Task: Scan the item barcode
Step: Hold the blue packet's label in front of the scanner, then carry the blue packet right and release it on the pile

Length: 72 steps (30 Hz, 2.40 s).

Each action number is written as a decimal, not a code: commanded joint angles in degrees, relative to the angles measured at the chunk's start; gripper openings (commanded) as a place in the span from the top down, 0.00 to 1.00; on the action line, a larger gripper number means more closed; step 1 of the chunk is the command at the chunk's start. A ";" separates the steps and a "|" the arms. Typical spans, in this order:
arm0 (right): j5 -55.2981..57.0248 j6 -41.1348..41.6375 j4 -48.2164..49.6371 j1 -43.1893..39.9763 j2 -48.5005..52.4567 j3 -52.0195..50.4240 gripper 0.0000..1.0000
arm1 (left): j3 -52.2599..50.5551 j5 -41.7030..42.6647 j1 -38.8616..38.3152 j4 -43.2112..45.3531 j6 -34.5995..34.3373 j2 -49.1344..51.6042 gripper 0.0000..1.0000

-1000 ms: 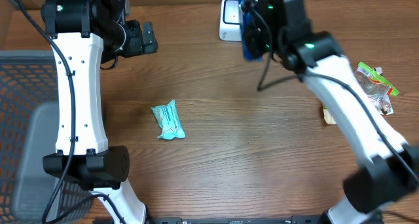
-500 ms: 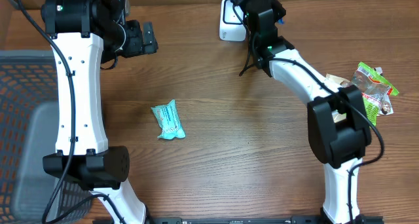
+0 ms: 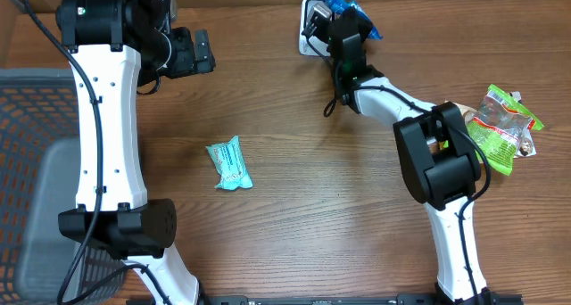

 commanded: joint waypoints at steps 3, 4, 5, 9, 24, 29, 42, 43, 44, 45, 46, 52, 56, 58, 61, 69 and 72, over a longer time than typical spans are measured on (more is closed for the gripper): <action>-0.98 -1.68 1.29 0.02 0.02 0.61 0.96 | 0.94 -0.17 -0.22 -0.11 -0.81 0.07 0.00; -1.22 -2.21 1.29 0.02 0.02 0.61 0.96 | 0.94 -0.17 -0.22 -0.11 -0.81 0.07 0.00; -1.36 -3.15 1.27 0.02 0.02 0.61 0.96 | 0.94 -0.17 -0.22 -0.11 -0.81 0.07 0.00; -2.78 -7.52 1.25 0.02 0.02 0.61 0.96 | 0.94 -0.17 -0.22 -0.11 -0.81 0.07 0.01; -6.69 -18.34 1.27 0.42 0.02 0.61 0.96 | 0.94 -0.17 -0.22 -0.11 -0.81 0.07 0.00; -6.69 -18.34 1.27 0.42 0.02 0.61 0.96 | 0.94 -0.17 -0.22 -0.11 -0.81 0.07 0.00; -4.46 -18.27 1.22 1.33 0.02 0.61 0.96 | 0.94 -0.17 -0.22 -0.11 -0.81 0.07 0.00; -4.26 -18.27 1.25 1.42 -0.02 0.61 0.96 | 0.94 -0.17 -0.22 -0.11 -0.81 0.07 0.00; -4.09 -18.25 1.22 1.53 -0.04 0.61 0.96 | 0.94 -0.17 -0.22 -0.11 -0.81 0.07 0.00; -3.91 -18.23 1.20 1.64 -0.20 0.61 0.96 | 0.94 -0.17 -0.22 -0.11 -0.81 0.07 0.00; -3.65 -17.88 0.87 1.77 -0.48 0.61 0.96 | 0.94 -0.17 -0.22 -0.11 -0.81 0.07 0.00; -3.52 -14.51 -9.99 2.51 -6.25 0.61 0.96 | 0.94 -0.17 -0.22 -0.11 -0.81 0.07 0.00; -3.69 -9.94 -20.26 3.19 -12.22 0.61 0.96 | 0.94 -0.17 -0.22 -0.11 -0.81 0.07 0.00; -3.91 -8.02 -27.54 4.02 -15.63 0.61 0.96 | 0.94 -0.15 -0.22 -0.11 -0.81 0.07 0.00; -7.34 -2.89 -39.85 5.79 -20.61 0.61 0.96 | 0.94 -0.17 -0.22 -0.11 -0.81 0.07 0.00; -51.21 16.61 -72.08 7.82 -31.74 0.61 0.96 | 0.94 -0.17 -0.22 -0.11 -0.81 0.07 0.00; -65.37 21.97 -77.24 6.78 -33.44 0.63 0.96 | 0.94 -0.17 -0.22 -0.11 -0.81 0.07 0.00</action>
